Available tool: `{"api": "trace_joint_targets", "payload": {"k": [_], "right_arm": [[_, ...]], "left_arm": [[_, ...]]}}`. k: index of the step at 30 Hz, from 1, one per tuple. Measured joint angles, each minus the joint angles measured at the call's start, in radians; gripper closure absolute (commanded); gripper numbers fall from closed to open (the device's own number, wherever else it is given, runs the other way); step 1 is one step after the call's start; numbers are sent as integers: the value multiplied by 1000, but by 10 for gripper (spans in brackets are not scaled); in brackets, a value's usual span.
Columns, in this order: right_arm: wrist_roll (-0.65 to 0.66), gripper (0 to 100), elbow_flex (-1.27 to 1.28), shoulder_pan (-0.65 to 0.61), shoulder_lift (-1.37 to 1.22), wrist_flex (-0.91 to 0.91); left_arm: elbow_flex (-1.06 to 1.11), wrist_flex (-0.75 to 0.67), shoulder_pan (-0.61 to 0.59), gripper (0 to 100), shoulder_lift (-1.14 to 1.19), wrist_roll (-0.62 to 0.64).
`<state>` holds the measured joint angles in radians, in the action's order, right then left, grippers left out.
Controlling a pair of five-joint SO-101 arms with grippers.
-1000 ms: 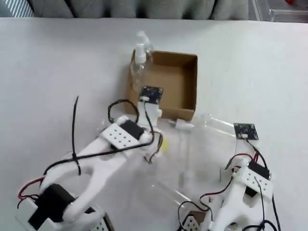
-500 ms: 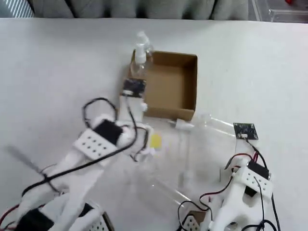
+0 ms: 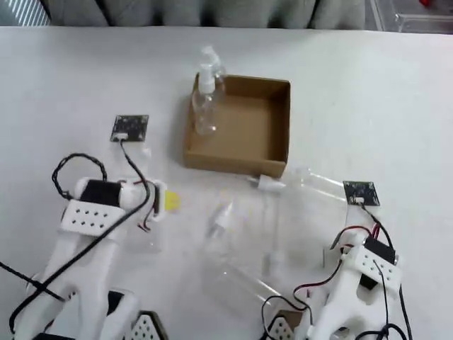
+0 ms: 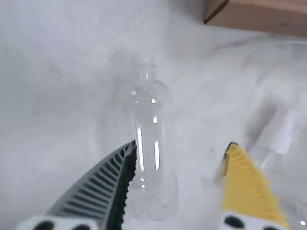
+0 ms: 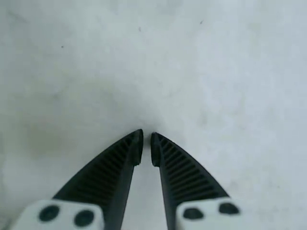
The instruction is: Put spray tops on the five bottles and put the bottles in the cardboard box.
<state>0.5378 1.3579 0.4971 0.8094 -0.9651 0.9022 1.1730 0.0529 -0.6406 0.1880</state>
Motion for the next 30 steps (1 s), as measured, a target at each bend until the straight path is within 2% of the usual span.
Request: {"api": "trace_joint_targets", "payload": {"k": [4, 10, 14, 18, 24, 30], "right_arm": [[0, 981, 0, 0, 0, 0], [0, 981, 0, 0, 0, 2], [0, 981, 0, 0, 0, 2], [0, 981, 0, 0, 0, 2], [0, 981, 0, 0, 0, 2], [0, 981, 0, 0, 0, 2]], "left_arm": [[52, -77, -31, 839, 0, -46], [55, -132, -106, 701, 0, -75], [55, -135, -112, 713, 17, -77], [38, -135, -114, 749, 120, -77], [-51, -137, -117, 749, 322, -77], [-86, -137, -118, 692, 390, -77]]}}
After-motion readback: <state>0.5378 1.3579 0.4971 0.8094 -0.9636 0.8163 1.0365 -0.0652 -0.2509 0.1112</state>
